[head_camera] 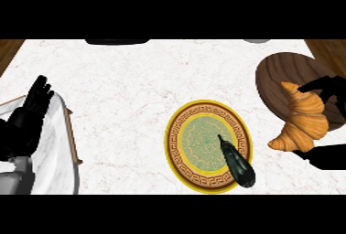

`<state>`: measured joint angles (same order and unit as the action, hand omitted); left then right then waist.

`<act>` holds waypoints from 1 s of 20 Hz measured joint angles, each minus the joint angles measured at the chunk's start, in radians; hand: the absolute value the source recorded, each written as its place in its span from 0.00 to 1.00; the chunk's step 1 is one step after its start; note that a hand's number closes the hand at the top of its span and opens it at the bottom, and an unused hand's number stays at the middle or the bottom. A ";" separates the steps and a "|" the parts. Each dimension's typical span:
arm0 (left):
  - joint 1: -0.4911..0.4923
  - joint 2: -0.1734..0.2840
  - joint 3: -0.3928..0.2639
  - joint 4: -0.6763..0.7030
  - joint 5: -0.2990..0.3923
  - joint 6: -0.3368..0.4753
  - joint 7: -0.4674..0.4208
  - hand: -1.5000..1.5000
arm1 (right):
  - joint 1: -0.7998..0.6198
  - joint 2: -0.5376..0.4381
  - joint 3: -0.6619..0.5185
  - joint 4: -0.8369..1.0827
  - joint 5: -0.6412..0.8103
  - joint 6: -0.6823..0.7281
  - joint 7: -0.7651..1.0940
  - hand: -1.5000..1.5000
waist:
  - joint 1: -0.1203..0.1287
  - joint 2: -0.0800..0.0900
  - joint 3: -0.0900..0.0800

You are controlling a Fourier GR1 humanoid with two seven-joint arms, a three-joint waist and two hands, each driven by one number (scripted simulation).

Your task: Pick the croissant from the plate and place it in the bowl

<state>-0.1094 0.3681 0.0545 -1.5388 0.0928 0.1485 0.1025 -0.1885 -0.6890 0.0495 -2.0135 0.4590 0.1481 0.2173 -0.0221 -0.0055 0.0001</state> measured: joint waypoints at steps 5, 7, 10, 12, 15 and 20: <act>-0.033 -0.023 -0.007 0.015 -0.025 -0.002 0.001 0.50 | -0.034 0.001 -0.134 0.100 -0.084 0.045 -0.056 1.00 | 0.016 0.004 0.000; -0.044 -0.027 -0.002 0.035 -0.032 -0.007 -0.006 0.50 | -0.071 0.010 -0.156 0.167 -0.104 0.060 -0.081 1.00 | 0.020 0.005 0.000; -0.048 -0.029 0.005 0.034 -0.026 -0.023 -0.007 0.50 | -0.132 0.022 -0.172 0.324 -0.102 0.057 -0.160 1.00 | 0.029 0.008 0.000; -0.044 -0.026 0.007 0.027 -0.027 -0.032 -0.002 0.50 | -0.183 0.026 -0.184 0.445 -0.099 0.056 -0.217 1.00 | 0.035 0.009 0.000; -0.056 -0.037 0.006 0.019 -0.036 -0.029 0.017 0.50 | -0.255 0.044 -0.183 0.608 -0.070 0.035 -0.301 1.00 | 0.037 0.009 0.000; -0.029 -0.043 0.008 -0.010 -0.043 -0.039 0.015 0.50 | -0.375 0.063 -0.186 0.907 -0.007 -0.030 -0.473 1.00 | 0.046 0.011 0.001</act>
<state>-0.1389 0.3252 0.0627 -1.5485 0.0495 0.1093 0.1171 -0.5638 -0.6256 -0.1367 -1.1064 0.4523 0.1183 -0.2561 0.0237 0.0060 0.0009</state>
